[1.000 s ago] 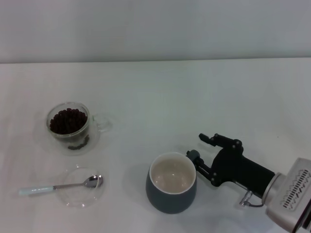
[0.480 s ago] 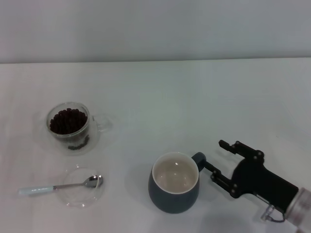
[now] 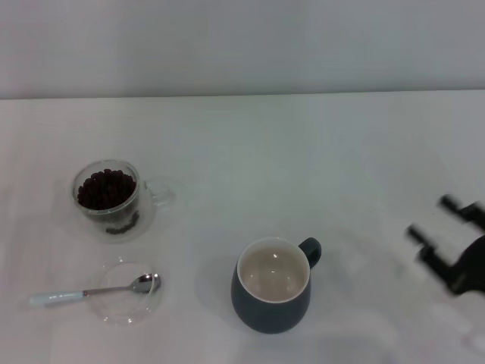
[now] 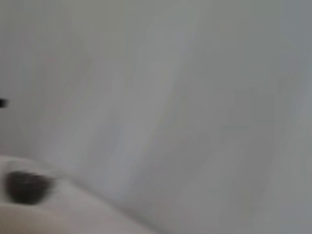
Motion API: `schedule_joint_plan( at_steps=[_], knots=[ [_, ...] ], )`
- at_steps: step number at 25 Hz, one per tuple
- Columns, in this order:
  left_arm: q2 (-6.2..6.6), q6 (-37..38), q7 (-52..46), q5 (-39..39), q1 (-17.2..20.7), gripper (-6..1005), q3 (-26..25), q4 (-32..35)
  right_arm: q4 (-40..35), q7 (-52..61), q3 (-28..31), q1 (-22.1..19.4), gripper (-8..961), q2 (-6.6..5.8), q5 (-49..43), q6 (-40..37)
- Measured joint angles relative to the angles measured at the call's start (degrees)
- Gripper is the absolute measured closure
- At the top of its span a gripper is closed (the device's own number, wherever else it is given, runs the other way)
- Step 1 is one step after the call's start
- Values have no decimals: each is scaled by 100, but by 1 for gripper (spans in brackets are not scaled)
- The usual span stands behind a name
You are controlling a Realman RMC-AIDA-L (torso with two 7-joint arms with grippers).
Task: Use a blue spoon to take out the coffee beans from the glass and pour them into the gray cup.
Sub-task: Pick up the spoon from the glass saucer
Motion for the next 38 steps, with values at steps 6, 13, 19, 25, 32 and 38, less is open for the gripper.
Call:
schedule_joint_plan(
  at_steps=[6,13,19,25,32,38],
  knots=[
    [-8,626,-1556,456,278,123,6,-256,51,-21,1746,57,338,-13,0,-193],
    [-13,1375,-3459,992,753,124,6,-482,19,-101,3647,676,338,-98,-1,177],
    [-23,1594,-5089,1395,1036,124,46,-748,-5,-222,3917,1268,339,-403,-7,943],
    [-29,1538,-6314,1505,951,124,472,-920,-271,-676,4000,1468,339,-473,-8,1268],
    [-80,1662,-6413,1735,848,125,526,-1531,-515,-924,4386,1487,340,-469,-17,1504],
    [-102,2000,-6202,1962,1207,125,529,-1670,-516,-1107,4784,1521,341,-531,-11,1574]
  ],
)
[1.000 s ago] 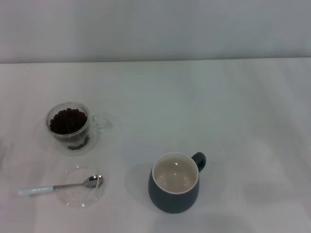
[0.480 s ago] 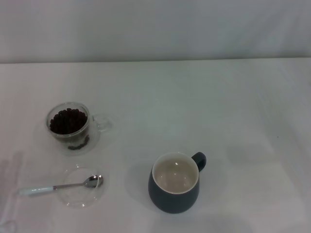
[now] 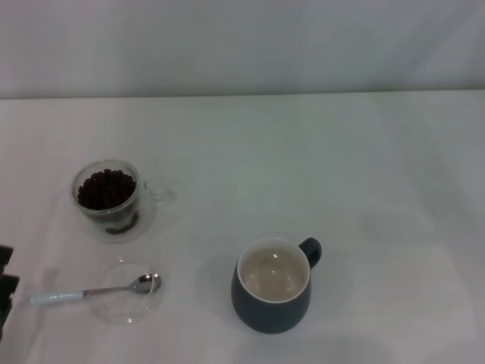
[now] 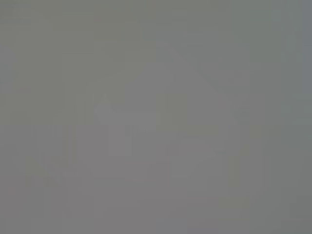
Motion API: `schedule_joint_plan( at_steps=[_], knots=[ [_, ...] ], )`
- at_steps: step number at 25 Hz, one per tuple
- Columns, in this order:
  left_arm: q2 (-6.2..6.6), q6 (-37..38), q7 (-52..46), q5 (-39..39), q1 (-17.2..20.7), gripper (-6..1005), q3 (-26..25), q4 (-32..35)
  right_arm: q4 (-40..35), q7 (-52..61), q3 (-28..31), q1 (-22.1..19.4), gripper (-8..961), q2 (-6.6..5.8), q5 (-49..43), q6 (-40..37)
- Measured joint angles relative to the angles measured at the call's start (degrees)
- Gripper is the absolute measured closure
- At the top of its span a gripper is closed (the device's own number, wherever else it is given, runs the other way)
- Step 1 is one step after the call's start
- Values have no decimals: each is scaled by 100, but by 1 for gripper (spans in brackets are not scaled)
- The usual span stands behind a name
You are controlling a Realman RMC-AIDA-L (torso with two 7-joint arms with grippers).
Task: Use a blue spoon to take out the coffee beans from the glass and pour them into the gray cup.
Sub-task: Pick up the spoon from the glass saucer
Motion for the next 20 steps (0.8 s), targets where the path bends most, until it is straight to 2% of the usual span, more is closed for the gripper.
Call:
schedule_joint_plan(
  at_steps=[4,8,16,20],
  knots=[
    [-8,168,186,10,263,124,-12,-131,0,-90,268,1,341,-66,-4,59],
    [-10,68,250,45,258,123,22,-243,-4,-104,329,8,341,-100,-16,90],
    [19,-331,224,193,-16,124,195,-246,-165,-449,322,-16,342,19,-43,50],
    [12,-384,239,228,-79,124,202,-250,-205,-477,331,-73,342,37,-32,47]
  ],
)
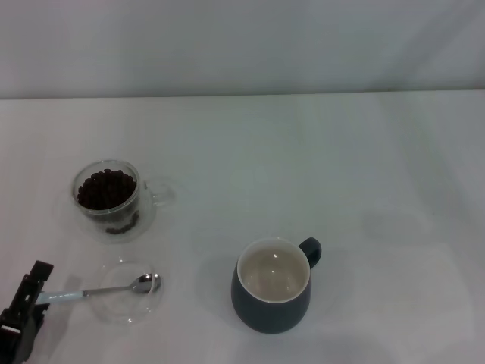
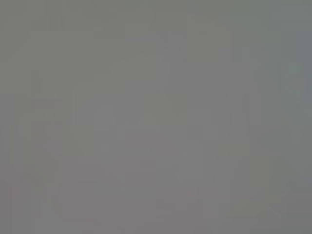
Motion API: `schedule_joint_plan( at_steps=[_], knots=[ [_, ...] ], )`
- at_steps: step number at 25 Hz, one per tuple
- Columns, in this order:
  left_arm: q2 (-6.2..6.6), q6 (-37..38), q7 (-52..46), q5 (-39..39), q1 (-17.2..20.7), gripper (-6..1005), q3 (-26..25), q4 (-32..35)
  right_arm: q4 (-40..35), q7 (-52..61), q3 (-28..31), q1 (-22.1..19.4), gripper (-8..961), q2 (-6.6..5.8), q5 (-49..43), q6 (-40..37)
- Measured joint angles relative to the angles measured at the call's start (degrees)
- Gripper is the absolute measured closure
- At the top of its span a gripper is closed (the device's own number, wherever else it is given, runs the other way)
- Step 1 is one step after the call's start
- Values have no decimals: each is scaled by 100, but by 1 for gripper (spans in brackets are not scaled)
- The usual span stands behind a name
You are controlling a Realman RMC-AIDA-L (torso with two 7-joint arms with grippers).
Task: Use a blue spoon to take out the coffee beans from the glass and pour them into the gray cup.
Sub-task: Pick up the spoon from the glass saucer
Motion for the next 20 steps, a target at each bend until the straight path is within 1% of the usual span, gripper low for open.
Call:
schedule_joint_plan(
  at_steps=[7,13,20],
  knots=[
    [-16,-60,84,139,-138,124,-10,-14,-9,-2,35,-16,343,-4,28,31],
    [-26,-59,127,167,-173,127,-30,-21,-1,-2,54,6,343,-19,34,43],
    [-24,-60,129,167,-201,131,-31,-21,12,-5,191,21,344,1,4,47]
  ],
)
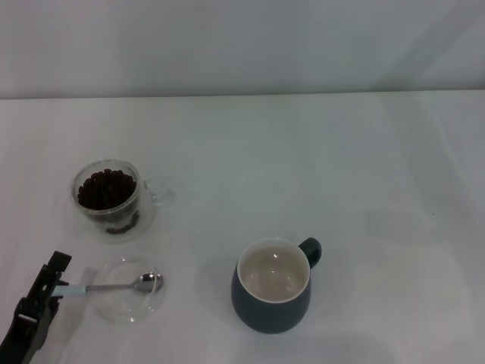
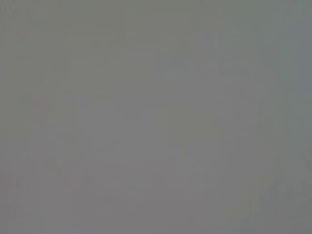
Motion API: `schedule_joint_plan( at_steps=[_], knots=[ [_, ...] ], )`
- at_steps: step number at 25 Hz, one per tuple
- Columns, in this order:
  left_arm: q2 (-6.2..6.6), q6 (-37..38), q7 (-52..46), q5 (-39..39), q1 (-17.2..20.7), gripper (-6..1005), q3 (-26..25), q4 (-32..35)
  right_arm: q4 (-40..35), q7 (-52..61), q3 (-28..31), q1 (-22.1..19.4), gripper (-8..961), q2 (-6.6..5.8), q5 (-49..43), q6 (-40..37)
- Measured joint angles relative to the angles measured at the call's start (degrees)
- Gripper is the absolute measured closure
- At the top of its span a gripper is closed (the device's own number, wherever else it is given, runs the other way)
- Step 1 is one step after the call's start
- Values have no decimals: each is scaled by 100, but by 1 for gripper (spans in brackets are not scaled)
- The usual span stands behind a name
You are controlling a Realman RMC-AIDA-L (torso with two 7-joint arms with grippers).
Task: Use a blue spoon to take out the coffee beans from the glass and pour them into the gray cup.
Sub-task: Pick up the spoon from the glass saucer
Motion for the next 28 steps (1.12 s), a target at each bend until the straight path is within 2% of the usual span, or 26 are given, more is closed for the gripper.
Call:
schedule_joint_plan(
  at_steps=[5,15,27,28],
  knots=[
    [29,-87,-96,0,-46,134,15,0,4,-1,-24,6,345,20,-13,1],
    [50,-371,-374,-1,-98,587,4,61,-5,-2,-49,19,345,82,-23,-2],
    [55,-313,-343,-42,-100,867,-9,65,43,-2,-15,15,347,88,-23,1],
    [58,-297,-342,-38,-93,867,-8,73,46,-2,-15,9,347,100,-23,1]
  ],
)
